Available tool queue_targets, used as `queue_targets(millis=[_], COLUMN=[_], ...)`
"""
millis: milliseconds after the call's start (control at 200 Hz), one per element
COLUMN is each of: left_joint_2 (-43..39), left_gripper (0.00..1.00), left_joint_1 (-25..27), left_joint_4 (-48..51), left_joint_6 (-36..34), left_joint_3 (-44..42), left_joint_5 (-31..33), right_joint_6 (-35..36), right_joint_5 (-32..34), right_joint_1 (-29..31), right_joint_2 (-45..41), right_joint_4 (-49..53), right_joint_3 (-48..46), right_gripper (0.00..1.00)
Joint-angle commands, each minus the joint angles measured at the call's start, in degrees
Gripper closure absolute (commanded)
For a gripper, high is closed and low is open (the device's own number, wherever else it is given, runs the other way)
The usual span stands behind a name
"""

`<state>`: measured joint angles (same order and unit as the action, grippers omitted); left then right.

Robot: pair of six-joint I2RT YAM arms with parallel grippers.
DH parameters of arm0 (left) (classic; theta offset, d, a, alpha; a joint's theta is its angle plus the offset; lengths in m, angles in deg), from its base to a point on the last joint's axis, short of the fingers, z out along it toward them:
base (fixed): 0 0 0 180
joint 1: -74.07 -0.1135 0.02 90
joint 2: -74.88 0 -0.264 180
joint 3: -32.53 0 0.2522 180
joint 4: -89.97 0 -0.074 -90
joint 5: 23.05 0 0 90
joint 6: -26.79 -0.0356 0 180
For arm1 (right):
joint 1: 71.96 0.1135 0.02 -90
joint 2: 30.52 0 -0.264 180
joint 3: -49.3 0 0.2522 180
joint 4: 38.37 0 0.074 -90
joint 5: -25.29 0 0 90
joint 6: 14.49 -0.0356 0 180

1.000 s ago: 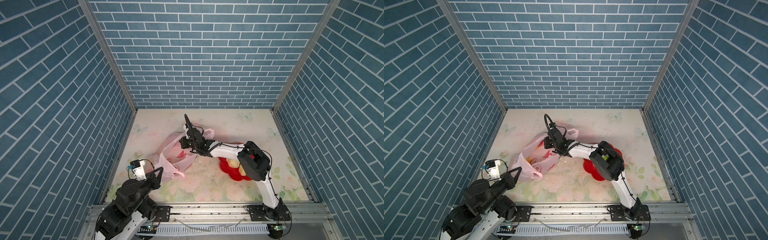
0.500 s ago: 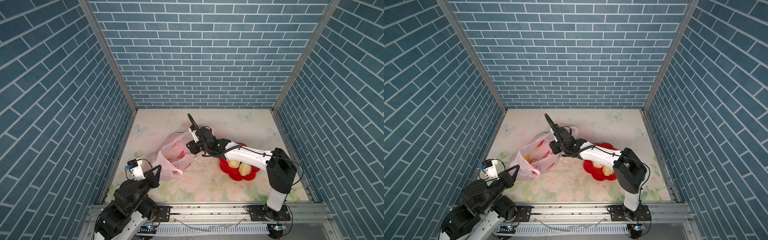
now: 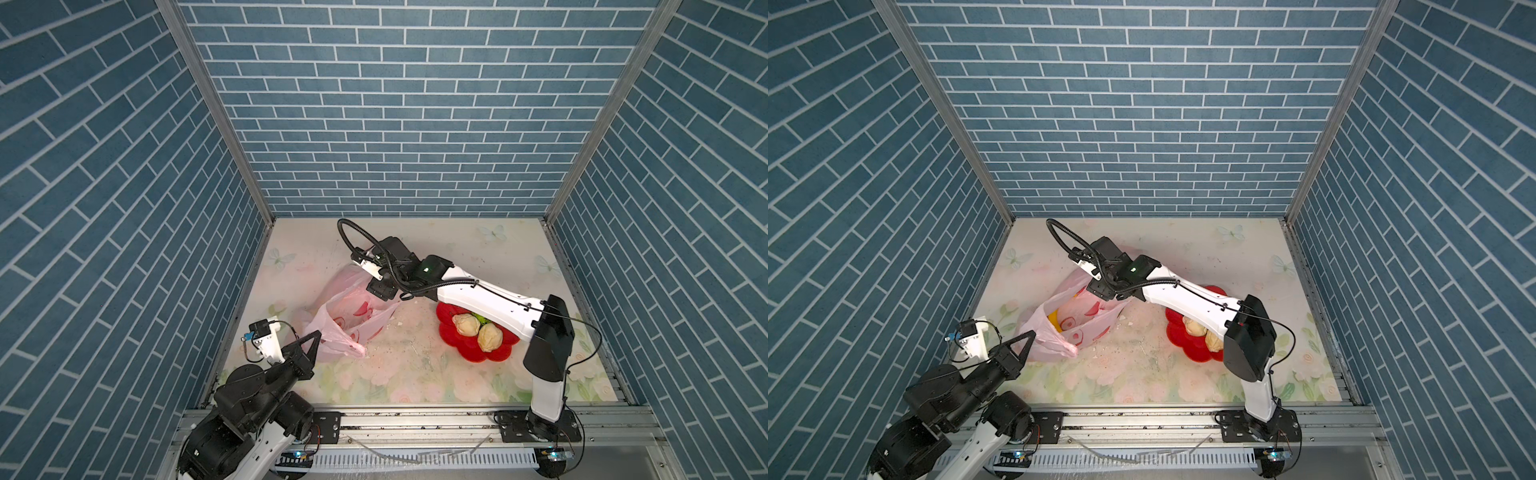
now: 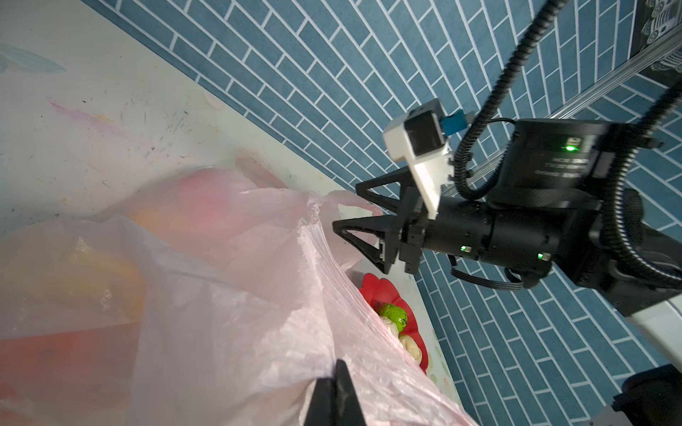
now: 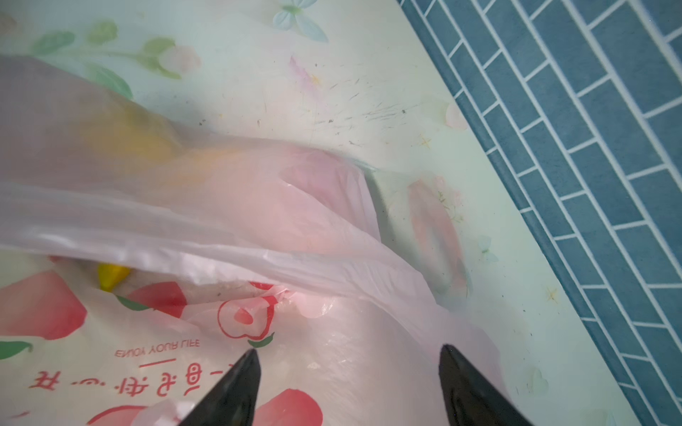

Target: Take the fake fruits out of the plastic bag

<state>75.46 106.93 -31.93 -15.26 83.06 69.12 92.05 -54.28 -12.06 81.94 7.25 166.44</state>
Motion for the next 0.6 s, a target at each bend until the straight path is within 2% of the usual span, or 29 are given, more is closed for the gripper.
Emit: queue_targets(millis=[0, 130, 285, 425, 595], left_joint_2=[-0.8, -0.8, -0.8, -0.8, -0.8], left_gripper=[1.0, 1.0, 1.0, 1.0, 1.0], left_joint_1=[-0.1, 0.0, -0.1, 0.0, -0.1], left_joint_4=[1.3, 1.6, 1.6, 1.6, 1.4], left_joint_6=[-1.1, -1.1, -1.1, -1.3, -1.3], left_joint_3=[1.0, 1.0, 0.8, 0.8, 0.6], left_joint_5=[-1.0, -1.0, -1.2, -0.5, -0.7], right_joint_6=[8.5, 10.2, 10.9, 11.6, 12.7], right_joint_5=[0.2, -0.5, 0.1, 0.5, -0.2], right_joint_1=[0.2, 0.1, 0.1, 0.1, 0.1], right_joint_2=[5.0, 10.3, 15.2, 17.7, 17.9], right_joint_4=[3.0, 2.5, -3.6, -4.6, -4.3], right_joint_3=[4.4, 10.3, 14.6, 19.6, 20.9], right_gripper=[0.23, 0.24, 0.26, 0.27, 0.26])
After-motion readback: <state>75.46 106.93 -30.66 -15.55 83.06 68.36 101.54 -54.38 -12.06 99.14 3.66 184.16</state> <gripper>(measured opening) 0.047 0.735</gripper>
